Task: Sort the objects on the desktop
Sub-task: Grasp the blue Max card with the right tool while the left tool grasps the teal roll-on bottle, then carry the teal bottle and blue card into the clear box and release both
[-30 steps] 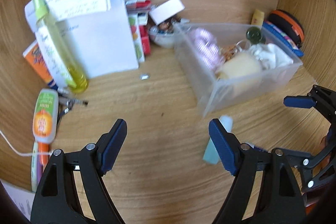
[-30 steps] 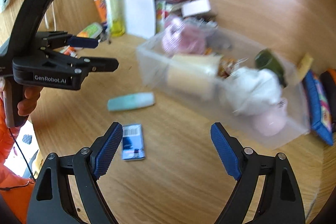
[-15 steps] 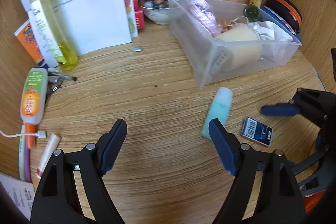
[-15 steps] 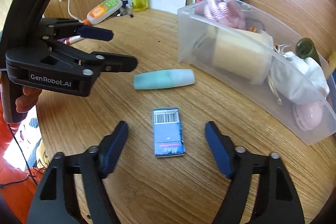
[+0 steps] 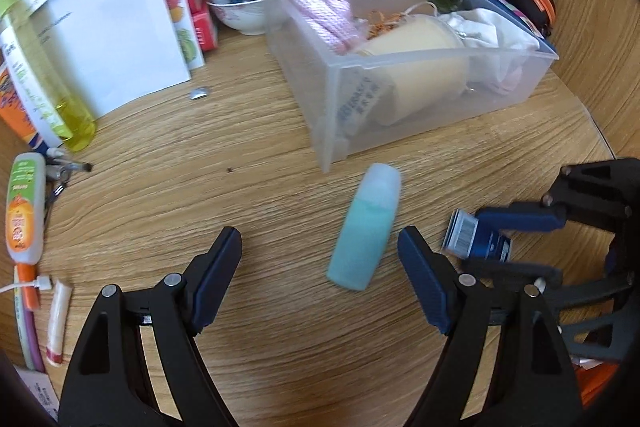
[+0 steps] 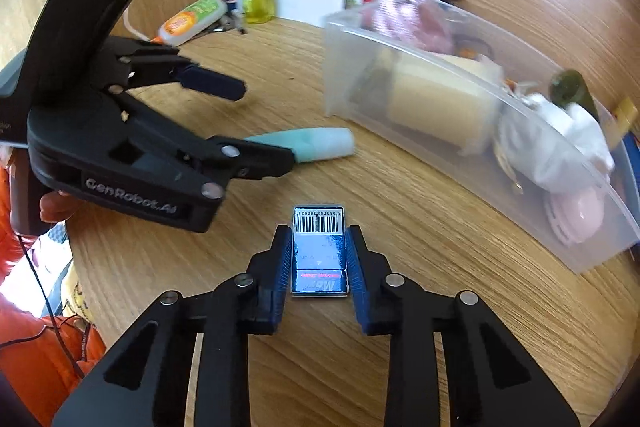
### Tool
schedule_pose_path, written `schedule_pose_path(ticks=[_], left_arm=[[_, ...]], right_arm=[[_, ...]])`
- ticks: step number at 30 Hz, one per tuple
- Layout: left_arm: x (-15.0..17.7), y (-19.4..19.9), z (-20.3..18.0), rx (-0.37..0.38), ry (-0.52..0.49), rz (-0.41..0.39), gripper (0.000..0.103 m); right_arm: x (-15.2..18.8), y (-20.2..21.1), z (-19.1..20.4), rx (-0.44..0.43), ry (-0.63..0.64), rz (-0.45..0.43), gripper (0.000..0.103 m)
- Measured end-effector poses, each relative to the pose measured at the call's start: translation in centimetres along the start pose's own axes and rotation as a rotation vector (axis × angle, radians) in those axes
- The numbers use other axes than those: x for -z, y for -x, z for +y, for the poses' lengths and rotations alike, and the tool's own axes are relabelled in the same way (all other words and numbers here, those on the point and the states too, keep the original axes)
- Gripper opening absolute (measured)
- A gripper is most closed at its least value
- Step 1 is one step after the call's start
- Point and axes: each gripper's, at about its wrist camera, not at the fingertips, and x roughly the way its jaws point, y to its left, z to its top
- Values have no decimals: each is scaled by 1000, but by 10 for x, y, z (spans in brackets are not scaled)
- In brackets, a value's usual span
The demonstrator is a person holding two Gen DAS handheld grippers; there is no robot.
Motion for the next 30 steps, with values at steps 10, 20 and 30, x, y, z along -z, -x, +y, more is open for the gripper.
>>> schedule_pose_path(ticks=[10,20,30], left_arm=[[-8,-11,-20,23,-51,-19,62],[-5,-6,-20,49,-51,-51,25],[-1,14,-31,74,-38,-106,24]], right_arm=[[13,14,-47,56,-154,-2,25],[14,32,-69,55,-232,-58,25],[13,46,-69,62,-267,-114,25]])
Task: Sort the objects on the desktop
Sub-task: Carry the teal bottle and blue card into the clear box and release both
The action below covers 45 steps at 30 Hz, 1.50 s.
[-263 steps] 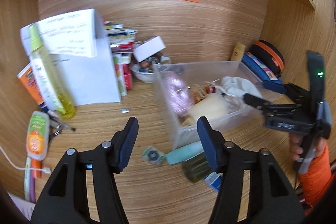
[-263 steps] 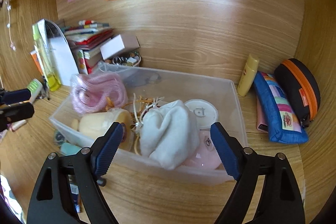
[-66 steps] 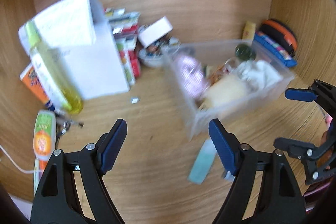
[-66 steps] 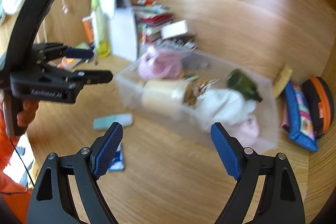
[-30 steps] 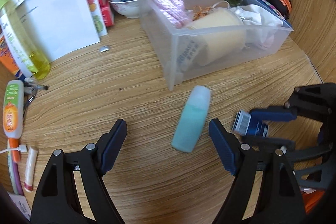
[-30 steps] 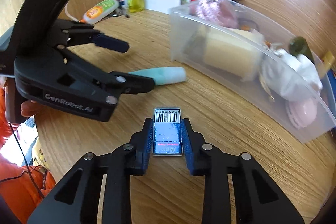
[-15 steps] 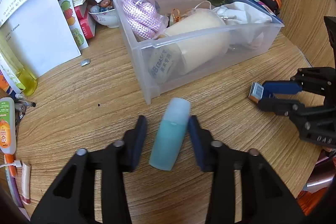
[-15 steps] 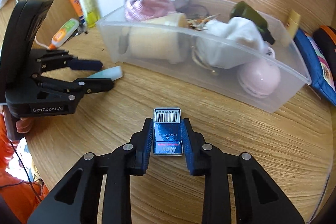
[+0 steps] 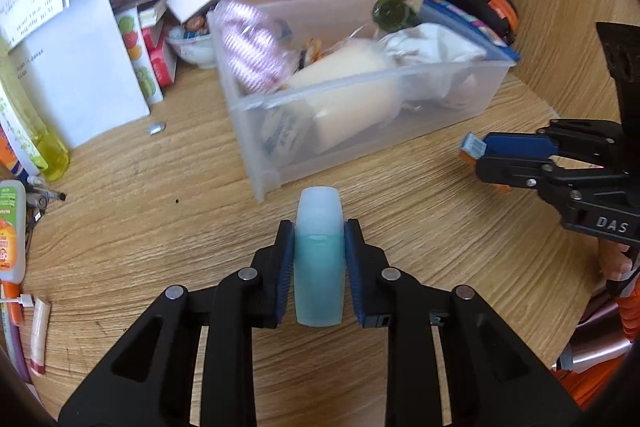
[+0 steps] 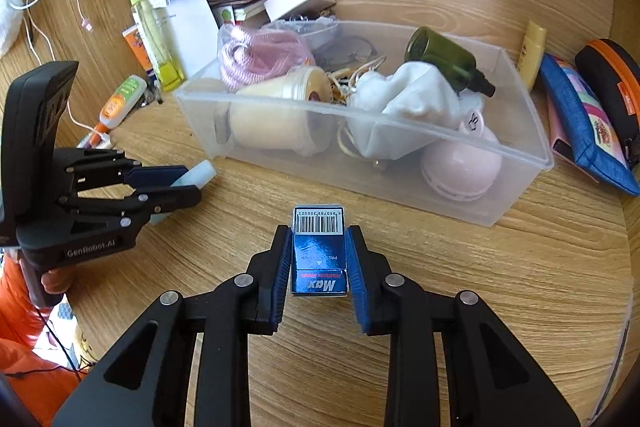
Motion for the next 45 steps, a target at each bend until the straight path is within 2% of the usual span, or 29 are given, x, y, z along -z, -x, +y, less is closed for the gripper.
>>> schedule_pose_path(ticks=[10,14,19,29,34,38,41,45], left_arm=[[-23,24,-24,63,-22,-106,24],[-35,32,-26,36,-39,-155,24],[-52,40,-16,16,-15,-202,24],[-94,57,-1,-28,22,-306,24],[-115,48,0,-17,37,-310,24],[-123,32,2,-16,49,-293,24],[-123,10,2,-92,46,-261,24],[-121,-12,6,-96,42,-204,24]], right_arm=[[-10,19,3,-24,-3,-69,25],[-17,24,4,-29,-7,-100,25],[-30,29,-3,-52,-38,-136,25],[-71,36,-14,-34,-47,-225,25],[-88,33,-17,-34,-46,-255,25],[-96,18,-20,-20,-43,-238,25],[-98,2,-25,3,-39,-211,25],[-97,-16,-34,18,-56,-188,25]])
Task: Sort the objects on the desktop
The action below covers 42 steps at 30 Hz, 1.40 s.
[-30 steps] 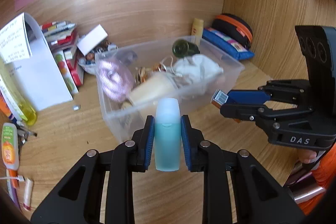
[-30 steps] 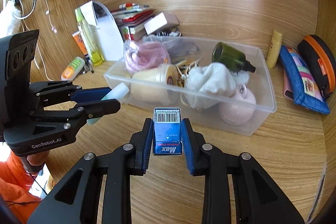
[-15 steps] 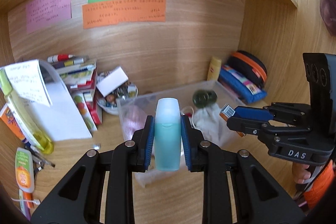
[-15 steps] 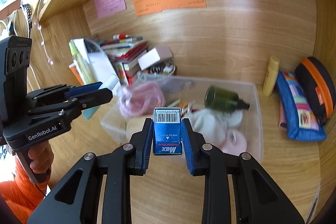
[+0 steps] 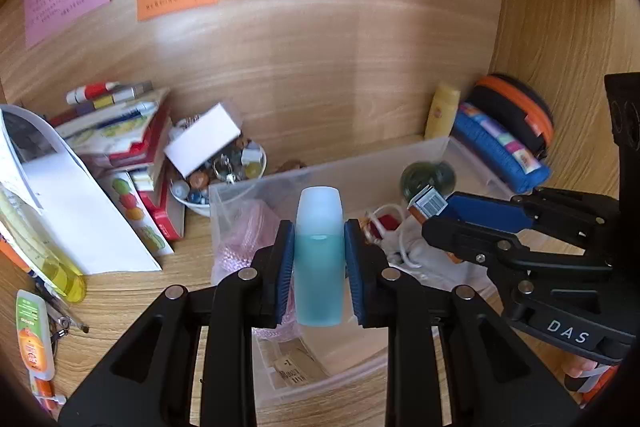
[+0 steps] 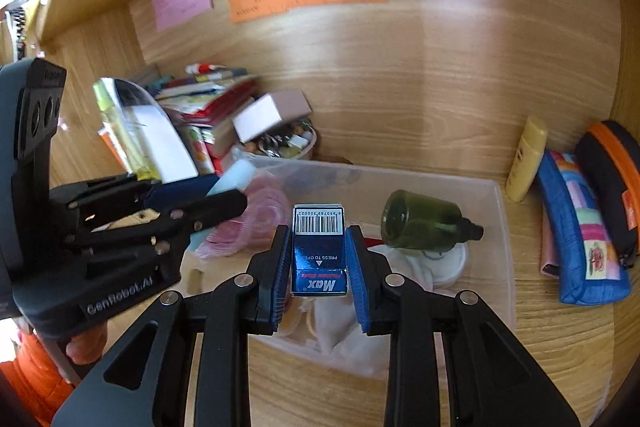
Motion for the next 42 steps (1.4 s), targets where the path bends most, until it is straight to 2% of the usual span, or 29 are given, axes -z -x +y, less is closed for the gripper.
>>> schedule_pose_path(ticks=[7,15,17,19,22,24,26,30,34,38,42], left_arm=[[6,-15,0,7,-7,54,24],[5,-12,-2,11,-15,49,24],[4,-9,-2,14,-15,42,25],[3,-5,1,24,-8,31,26],[0,2,5,35,6,14,27],[-1,7,7,45,15,4,31],[-3,14,8,56,21,-12,38],[-5,27,7,50,15,-44,44],[-4,42,7,42,14,-75,61],[1,61,6,14,8,-113,79],[6,76,3,-36,5,-136,87]], right_arm=[[8,-15,-6,-8,7,51,25],[11,-14,-2,16,34,53,25],[11,-17,-1,-8,32,65,35],[11,-15,1,-16,29,60,40],[9,-10,7,4,56,44,41],[7,-5,10,9,62,32,44],[5,2,12,26,67,11,56],[4,21,15,59,80,-33,66],[5,41,17,96,81,-63,81],[8,57,18,132,82,-82,83],[10,69,18,141,72,-91,83]])
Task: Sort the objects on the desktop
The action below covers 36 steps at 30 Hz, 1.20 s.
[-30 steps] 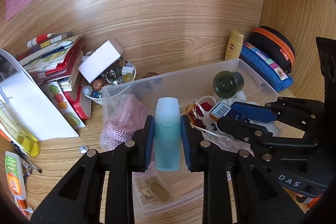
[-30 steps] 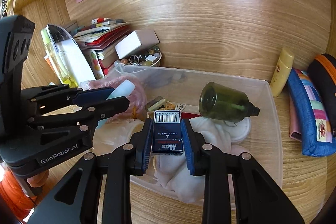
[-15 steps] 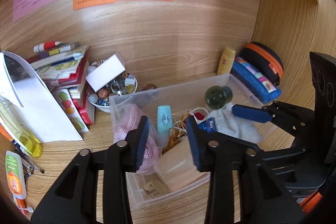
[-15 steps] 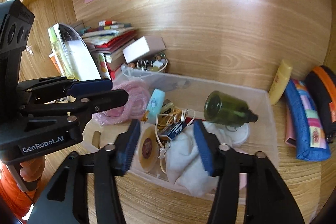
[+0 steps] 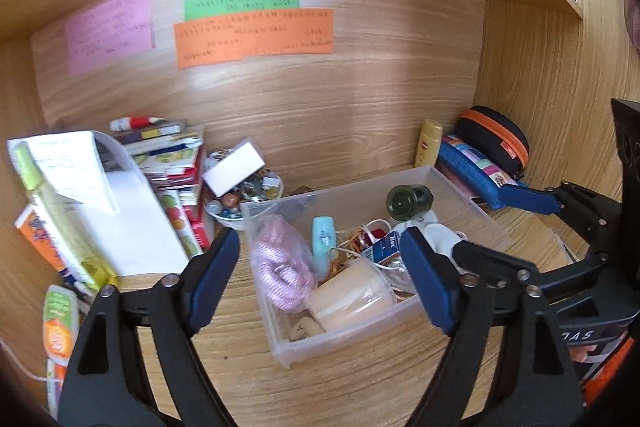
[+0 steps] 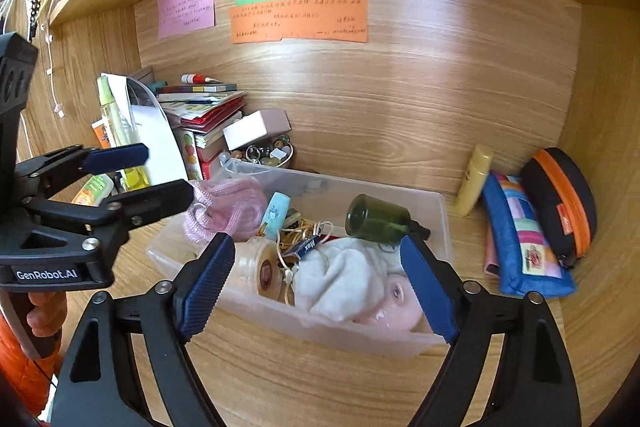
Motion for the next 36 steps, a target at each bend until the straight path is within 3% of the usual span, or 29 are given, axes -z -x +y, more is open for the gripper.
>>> schedule_pose_path(ticks=[6,11,30,36], left_arm=[[6,21,-3,-78,22,-29,92],[18,26,-11,-93,29,-24,93],[48,26,-25,-119,72,17,93],[49,23,-30,-85,54,33,93]], right_arm=[[4,25,-4,-1,-24,-54,84],[15,42,-8,8,-62,-81,100],[43,56,-6,40,-74,-64,100],[45,52,-8,38,-85,-48,100]])
